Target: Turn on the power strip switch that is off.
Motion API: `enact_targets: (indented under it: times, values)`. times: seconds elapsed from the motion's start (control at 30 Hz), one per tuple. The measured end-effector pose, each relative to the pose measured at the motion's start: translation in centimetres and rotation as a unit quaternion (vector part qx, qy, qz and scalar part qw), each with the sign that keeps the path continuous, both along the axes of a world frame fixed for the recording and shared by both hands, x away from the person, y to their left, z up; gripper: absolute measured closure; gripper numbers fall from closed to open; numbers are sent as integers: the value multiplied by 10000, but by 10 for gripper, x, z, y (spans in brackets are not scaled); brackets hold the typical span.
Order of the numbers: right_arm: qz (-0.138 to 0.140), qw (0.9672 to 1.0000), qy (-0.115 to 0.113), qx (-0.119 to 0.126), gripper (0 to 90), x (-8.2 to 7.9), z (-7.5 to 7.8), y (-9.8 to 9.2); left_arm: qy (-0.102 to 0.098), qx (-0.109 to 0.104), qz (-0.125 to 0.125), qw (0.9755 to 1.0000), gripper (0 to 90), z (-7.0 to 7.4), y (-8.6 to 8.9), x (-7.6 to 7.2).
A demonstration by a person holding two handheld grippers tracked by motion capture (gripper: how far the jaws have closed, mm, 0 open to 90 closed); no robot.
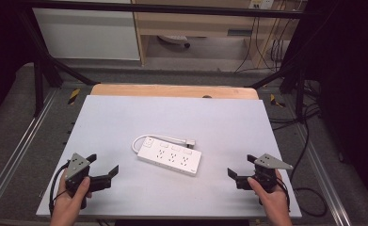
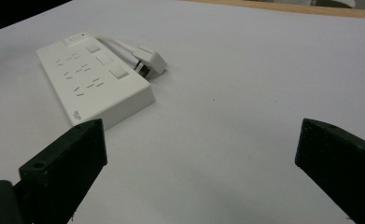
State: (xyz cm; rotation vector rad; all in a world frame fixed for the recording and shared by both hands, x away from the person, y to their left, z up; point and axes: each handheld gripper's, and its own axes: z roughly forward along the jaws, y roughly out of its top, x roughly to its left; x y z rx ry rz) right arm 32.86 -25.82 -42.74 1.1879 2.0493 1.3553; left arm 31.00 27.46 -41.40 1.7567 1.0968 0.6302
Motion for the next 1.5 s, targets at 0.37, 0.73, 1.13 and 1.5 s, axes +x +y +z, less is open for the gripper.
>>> enact_targets:
  times: [0.37,0.73,1.13,1.5]
  values:
    - [82,9999,1,126,55,1,1,1,45,43,6,10000,63,-1,1,1]
    - [94,9992,-146,346,36,2,10,4,43,123,37,9999,63,-2,1,1]
    - [67,9987,-301,399,27,8,20,13,55,168,14,9998,63,-3,1,1]
    - [166,9978,-357,525,20,16,26,26,83,169,53,9998,64,-4,1,1]
